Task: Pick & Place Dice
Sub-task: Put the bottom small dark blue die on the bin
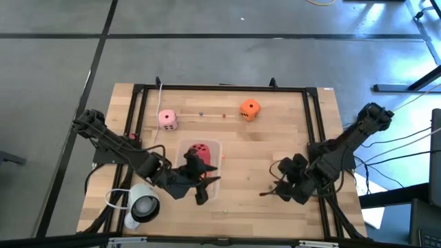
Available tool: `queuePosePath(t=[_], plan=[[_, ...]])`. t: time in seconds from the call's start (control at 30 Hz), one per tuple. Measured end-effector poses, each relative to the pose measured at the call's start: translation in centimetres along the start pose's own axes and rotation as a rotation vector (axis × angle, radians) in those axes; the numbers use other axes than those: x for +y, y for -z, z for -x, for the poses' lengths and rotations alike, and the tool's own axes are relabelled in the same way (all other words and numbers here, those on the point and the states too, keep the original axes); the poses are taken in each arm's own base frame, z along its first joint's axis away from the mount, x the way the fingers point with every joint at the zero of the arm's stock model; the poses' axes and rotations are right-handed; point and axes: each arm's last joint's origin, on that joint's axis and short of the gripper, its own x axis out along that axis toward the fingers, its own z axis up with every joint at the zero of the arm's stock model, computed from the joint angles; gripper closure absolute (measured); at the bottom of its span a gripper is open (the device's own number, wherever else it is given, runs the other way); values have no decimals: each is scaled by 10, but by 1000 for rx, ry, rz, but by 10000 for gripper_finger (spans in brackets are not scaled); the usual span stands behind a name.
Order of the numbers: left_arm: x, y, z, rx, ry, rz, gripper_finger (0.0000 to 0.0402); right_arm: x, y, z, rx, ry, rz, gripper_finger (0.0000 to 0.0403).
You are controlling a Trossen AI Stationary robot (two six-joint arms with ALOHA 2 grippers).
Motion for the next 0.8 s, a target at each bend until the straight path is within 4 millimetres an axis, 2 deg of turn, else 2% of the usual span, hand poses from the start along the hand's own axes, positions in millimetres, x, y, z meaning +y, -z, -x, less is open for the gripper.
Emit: queuePosePath(t=[0.27,0.57,0.8], plan=[[0,17,-11,-35,117,36,281,9,27,-36,101,77,-42,120],[2,18,-13,-57,110,-16,295,21,38,-65,158,95,8,120],[2,18,-13,-58,110,-34,299,22,40,-81,162,137,81,120]])
